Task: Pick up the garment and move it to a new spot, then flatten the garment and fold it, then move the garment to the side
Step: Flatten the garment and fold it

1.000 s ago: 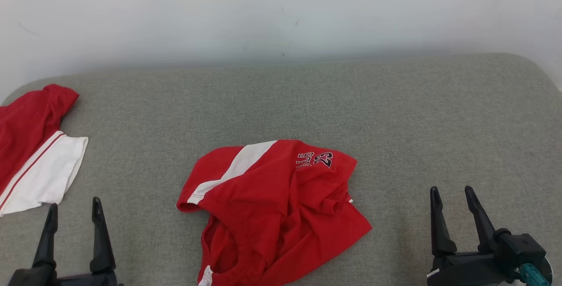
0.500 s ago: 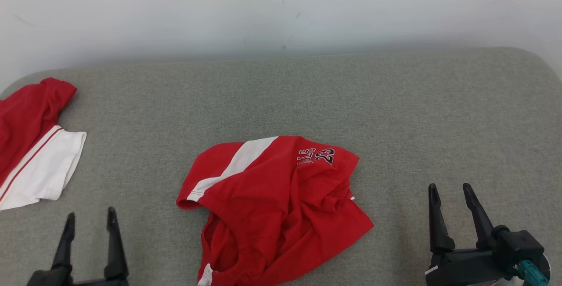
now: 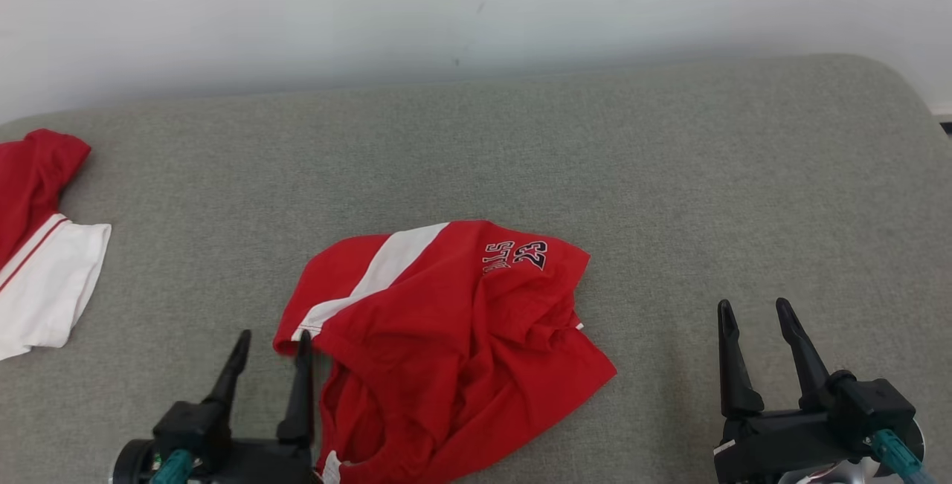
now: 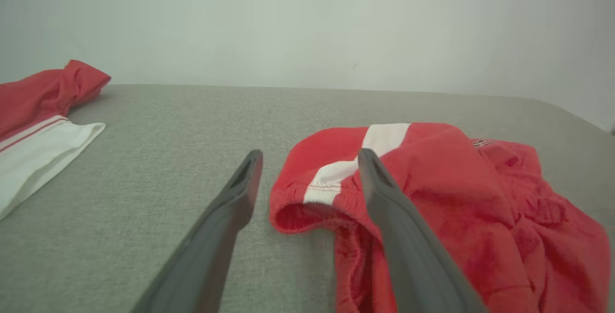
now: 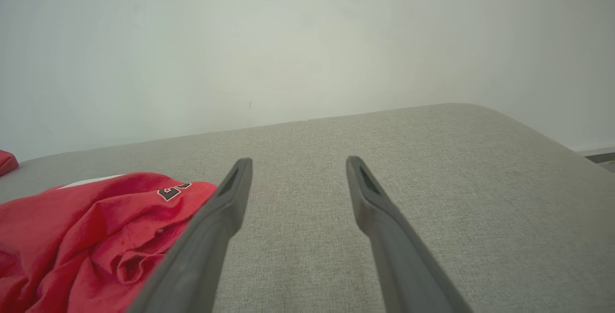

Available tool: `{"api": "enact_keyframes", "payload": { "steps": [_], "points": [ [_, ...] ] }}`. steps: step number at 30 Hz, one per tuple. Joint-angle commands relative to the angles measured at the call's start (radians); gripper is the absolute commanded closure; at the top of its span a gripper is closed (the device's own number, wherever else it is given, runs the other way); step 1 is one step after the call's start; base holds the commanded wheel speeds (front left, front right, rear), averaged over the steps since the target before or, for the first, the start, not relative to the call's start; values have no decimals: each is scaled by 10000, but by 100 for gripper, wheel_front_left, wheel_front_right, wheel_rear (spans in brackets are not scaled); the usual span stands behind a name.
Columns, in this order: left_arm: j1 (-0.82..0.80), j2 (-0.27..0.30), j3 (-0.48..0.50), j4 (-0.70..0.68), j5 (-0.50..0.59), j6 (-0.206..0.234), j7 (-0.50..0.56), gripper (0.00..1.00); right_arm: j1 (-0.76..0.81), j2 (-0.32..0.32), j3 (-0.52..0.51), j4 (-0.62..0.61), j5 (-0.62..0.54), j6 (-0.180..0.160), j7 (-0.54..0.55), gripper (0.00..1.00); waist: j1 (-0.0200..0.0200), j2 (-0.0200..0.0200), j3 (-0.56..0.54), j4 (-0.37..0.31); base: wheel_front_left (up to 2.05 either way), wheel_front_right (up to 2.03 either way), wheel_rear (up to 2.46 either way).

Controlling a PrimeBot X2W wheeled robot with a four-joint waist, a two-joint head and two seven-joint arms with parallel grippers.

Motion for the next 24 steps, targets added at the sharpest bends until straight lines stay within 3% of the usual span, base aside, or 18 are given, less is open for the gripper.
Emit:
{"api": "enact_keyframes", "payload": {
  "steps": [1,14,15,17,24],
  "points": [
    [-157,-32,-136,170,-80,-57,85,0,-58,-15,3,-23,32,13,-7,0,-1,-1,162,-152,0,0,0],
    [-723,135,-1282,1287,-863,-215,701,0,-167,-15,85,-59,179,13,-8,0,-1,-1,522,-605,0,0,0],
    [-798,192,-1335,1301,-858,-212,671,50,-160,-15,84,-60,178,13,-8,0,-1,-1,522,-619,0,0,0],
    [-988,299,-1436,1302,-765,-216,585,100,-151,-15,83,-56,180,13,-8,0,-1,-1,516,-637,0,0,0],
    [-2148,817,-1920,877,-510,-227,764,100,-170,-14,20,-122,176,13,-7,0,-1,-1,576,-612,0,0,0]
  ]
}}
